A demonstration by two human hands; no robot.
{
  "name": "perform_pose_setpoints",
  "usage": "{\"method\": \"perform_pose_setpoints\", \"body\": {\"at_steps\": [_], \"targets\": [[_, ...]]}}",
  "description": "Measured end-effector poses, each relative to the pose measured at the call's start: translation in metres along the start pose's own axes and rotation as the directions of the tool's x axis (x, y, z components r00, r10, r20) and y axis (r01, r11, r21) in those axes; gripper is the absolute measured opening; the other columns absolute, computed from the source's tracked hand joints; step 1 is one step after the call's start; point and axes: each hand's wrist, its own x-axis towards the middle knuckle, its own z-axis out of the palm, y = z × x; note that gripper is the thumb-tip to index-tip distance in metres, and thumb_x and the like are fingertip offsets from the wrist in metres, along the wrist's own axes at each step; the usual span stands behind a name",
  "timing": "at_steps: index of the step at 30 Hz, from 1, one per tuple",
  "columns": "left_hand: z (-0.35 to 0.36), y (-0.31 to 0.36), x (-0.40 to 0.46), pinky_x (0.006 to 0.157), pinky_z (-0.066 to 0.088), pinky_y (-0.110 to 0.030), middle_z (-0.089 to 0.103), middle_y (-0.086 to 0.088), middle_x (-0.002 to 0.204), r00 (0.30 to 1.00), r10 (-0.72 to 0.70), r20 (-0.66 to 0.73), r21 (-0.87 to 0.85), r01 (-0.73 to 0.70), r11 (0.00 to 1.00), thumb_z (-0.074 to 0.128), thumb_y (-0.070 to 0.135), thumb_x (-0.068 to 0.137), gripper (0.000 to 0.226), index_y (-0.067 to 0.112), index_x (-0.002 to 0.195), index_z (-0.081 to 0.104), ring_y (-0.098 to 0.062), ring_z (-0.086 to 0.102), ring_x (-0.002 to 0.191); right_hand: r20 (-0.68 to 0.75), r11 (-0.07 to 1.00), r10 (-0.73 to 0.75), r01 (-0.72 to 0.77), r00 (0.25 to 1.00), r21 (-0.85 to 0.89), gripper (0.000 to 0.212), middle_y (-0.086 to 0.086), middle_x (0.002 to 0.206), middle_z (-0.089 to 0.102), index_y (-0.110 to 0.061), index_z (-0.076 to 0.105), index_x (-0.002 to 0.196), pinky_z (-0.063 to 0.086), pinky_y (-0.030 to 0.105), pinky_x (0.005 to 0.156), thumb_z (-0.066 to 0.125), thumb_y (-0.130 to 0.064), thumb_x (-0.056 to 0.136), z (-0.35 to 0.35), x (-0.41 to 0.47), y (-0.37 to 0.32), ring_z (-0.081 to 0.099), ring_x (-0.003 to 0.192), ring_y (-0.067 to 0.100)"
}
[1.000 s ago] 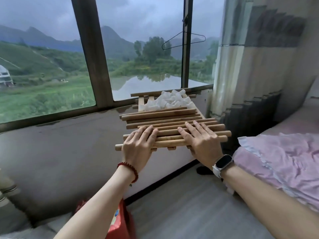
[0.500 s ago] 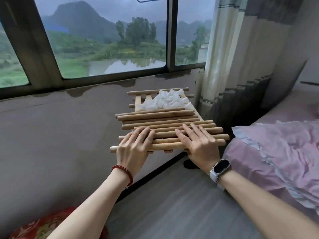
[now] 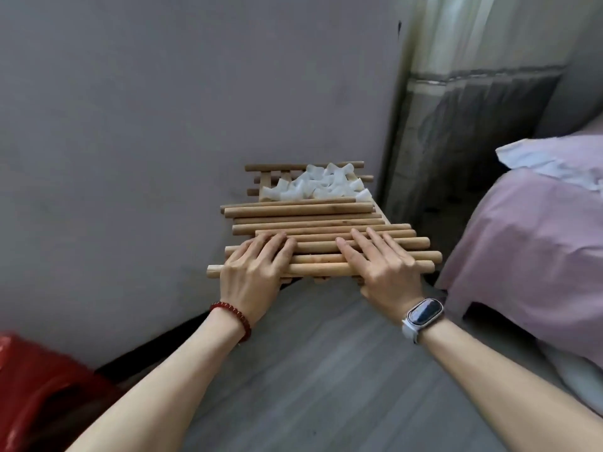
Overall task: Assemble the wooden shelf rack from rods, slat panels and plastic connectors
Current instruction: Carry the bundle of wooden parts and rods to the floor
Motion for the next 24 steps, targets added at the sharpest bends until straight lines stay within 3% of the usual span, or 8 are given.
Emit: {"method": "perform_pose_setpoints", "body": {"at_steps": [5,9,15,18,24], "targets": [[0.086,0.026,-0.119,0.077,0.054,-0.037,0.070,-0.010,0.104,0.999,-0.032,0.038,-0.027,0.033,0.999,0.044,-0.001,0.085,0.033,0.007,0.103,0.071,-0.028,0.067,0.095,0.069,0.999,0.001,-0.004,0.998,0.048,0.048,0.013,0.107,0.070,-0.018,0.071,0.109,0.055,0.046,0.081,0.056,-0.003,0.066,0.087,-0.116,-0.043,0.067,0.097,0.034],[0.133,0.043,-0.207,0.076,0.054,-0.038,0.070,-0.010,0.104,0.984,-0.066,0.166,-0.040,0.073,0.997,0.062,0.000,0.077,0.028,0.007,0.103,0.070,-0.029,0.067,0.095,0.176,0.995,0.003,-0.021,0.984,0.102,0.046,0.013,0.107,0.070,-0.018,0.071,0.108,0.056,0.045,0.081,0.047,-0.009,0.071,0.133,-0.192,-0.080,0.068,0.097,0.033],[0.174,0.057,-0.300,0.074,0.055,-0.040,0.070,-0.012,0.104,0.928,-0.111,0.355,-0.081,0.149,0.985,0.075,-0.003,0.067,0.038,0.007,0.103,0.070,-0.030,0.068,0.093,0.403,0.984,0.008,-0.079,0.915,0.161,0.063,0.013,0.106,0.070,-0.016,0.071,0.107,0.056,0.046,0.078,0.073,0.000,0.046,0.181,-0.271,-0.125,0.068,0.095,0.033],[0.183,0.065,-0.329,0.073,0.055,-0.040,0.070,-0.012,0.103,0.887,-0.128,0.444,-0.100,0.191,0.977,0.082,-0.001,0.059,0.045,0.007,0.102,0.071,-0.030,0.068,0.091,0.493,0.977,-0.003,-0.103,0.870,0.188,0.068,0.013,0.106,0.070,-0.016,0.072,0.106,0.056,0.046,0.079,0.076,0.003,0.041,0.193,-0.298,-0.140,0.068,0.096,0.033],[0.199,0.080,-0.364,0.079,0.053,-0.042,0.067,-0.013,0.110,0.824,-0.147,0.548,-0.094,0.235,0.968,0.084,0.007,0.062,0.049,0.006,0.107,0.068,-0.031,0.065,0.099,0.512,0.982,-0.058,-0.043,0.857,0.182,0.052,0.017,0.114,0.067,-0.017,0.067,0.116,0.053,0.049,0.086,0.069,-0.006,0.066,0.205,-0.336,-0.147,0.065,0.103,0.036]]}}
